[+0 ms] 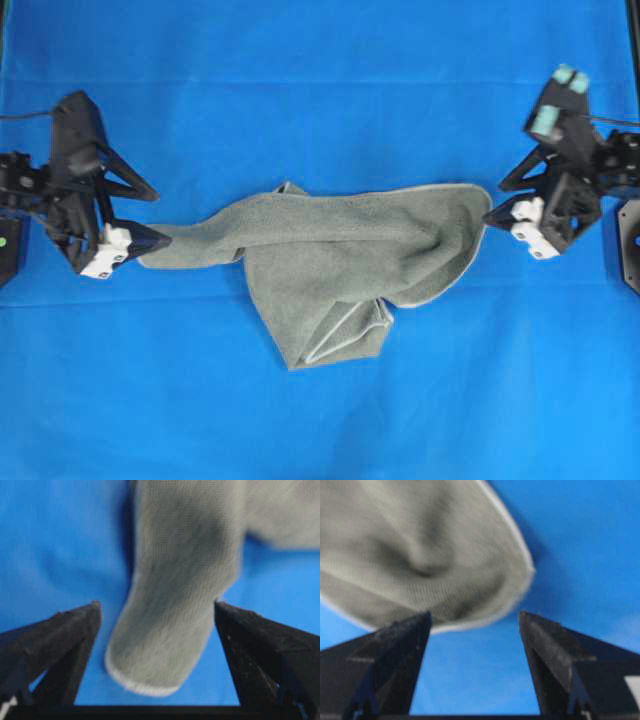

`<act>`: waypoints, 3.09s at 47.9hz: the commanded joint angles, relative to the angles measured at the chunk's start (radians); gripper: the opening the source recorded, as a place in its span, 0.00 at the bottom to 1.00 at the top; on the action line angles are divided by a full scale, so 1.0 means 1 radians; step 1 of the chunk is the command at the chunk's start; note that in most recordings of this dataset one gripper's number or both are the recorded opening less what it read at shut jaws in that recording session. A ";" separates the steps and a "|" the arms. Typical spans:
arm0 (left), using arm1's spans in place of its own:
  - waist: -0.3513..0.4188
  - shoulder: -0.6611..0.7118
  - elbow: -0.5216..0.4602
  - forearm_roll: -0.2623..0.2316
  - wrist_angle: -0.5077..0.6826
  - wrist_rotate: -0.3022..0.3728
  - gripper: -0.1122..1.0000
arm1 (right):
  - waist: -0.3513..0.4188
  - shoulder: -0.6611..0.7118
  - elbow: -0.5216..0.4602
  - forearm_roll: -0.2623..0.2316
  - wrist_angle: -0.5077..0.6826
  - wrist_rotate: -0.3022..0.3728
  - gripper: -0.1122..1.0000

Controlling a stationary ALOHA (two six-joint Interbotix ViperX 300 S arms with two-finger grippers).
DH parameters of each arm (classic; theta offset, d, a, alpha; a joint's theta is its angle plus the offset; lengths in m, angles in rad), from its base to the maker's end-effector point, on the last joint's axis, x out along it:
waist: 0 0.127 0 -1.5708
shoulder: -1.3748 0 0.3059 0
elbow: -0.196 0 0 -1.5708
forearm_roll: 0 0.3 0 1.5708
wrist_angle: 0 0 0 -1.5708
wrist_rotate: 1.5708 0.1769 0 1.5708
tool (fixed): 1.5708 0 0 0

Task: Fold a large towel.
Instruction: 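Grasp the grey towel's two side corners with left and right grippers, then lift the towel with both grippers and shake it out upward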

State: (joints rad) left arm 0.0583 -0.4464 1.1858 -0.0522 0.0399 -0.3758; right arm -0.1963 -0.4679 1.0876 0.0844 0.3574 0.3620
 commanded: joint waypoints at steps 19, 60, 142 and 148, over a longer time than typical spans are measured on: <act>0.011 0.318 -0.028 0.000 -0.130 0.000 0.88 | -0.060 0.236 -0.035 -0.012 -0.135 -0.002 0.65; 0.074 -0.137 -0.268 0.025 0.410 0.084 0.13 | -0.058 -0.206 -0.115 -0.069 0.051 -0.014 0.11; 0.043 -0.196 -1.147 0.020 1.048 0.146 0.13 | 0.006 -0.382 -0.856 -0.100 0.488 -0.054 0.11; -0.049 -0.227 -1.150 0.020 1.045 0.005 0.13 | 0.087 -0.390 -0.864 -0.026 0.453 -0.037 0.11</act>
State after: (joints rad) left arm 0.0552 -0.6535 0.0614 -0.0337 1.0907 -0.3099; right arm -0.1473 -0.8575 0.2500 0.0184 0.8391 0.3175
